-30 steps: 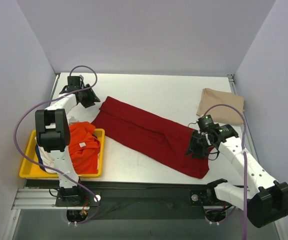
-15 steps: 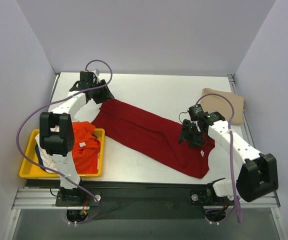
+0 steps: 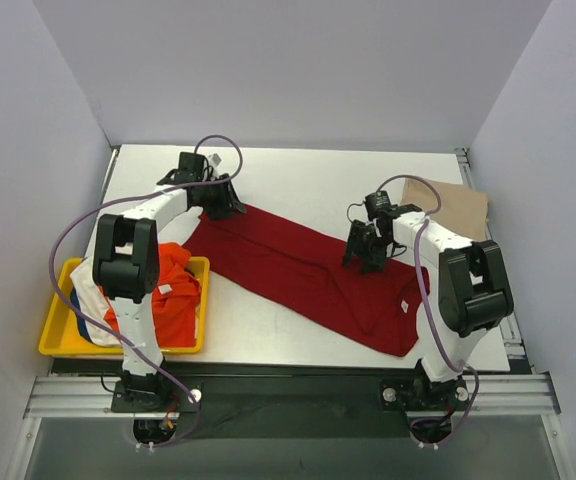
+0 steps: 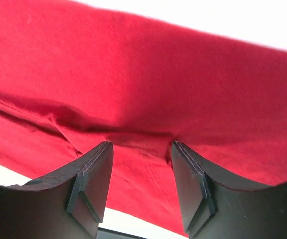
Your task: Fold and stack the t-shirts
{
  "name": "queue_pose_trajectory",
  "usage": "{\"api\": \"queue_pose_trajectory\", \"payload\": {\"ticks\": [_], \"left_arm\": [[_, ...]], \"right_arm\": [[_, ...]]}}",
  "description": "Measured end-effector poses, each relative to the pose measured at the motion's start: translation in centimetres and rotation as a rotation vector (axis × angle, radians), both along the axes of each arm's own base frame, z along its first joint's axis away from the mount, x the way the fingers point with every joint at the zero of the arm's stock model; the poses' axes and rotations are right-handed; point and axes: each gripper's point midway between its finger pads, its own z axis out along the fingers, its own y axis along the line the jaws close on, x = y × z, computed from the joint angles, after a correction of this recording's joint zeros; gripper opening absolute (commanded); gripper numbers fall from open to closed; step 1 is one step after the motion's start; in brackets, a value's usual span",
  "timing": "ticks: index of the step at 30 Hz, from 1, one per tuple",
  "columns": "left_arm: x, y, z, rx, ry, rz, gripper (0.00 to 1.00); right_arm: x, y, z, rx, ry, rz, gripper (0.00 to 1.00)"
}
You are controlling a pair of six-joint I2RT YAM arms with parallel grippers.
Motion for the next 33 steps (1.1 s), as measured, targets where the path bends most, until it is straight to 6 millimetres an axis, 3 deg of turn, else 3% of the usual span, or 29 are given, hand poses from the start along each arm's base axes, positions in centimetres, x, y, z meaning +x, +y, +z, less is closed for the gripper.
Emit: {"api": "queue_pose_trajectory", "payload": {"ticks": [5, 15, 25, 33], "left_arm": [[-0.3, 0.9, -0.7, 0.000, 0.019, 0.013, 0.56], [-1.3, 1.5, -1.9, 0.001, 0.058, 0.018, 0.56], [-2.7, 2.4, -3.7, 0.010, 0.108, 0.022, 0.55], [-2.9, 2.6, -3.9, 0.008, 0.111, 0.023, 0.55]], "right_arm": [[0.5, 0.2, -0.6, -0.001, -0.001, 0.012, 0.41], [0.4, 0.3, -0.7, 0.005, -0.001, 0.032, 0.00], [-0.9, 3.1, 0.2, 0.033, -0.011, 0.111, 0.00], [-2.6, 5.6, 1.0, 0.046, -0.006, 0.167, 0.00]]}}
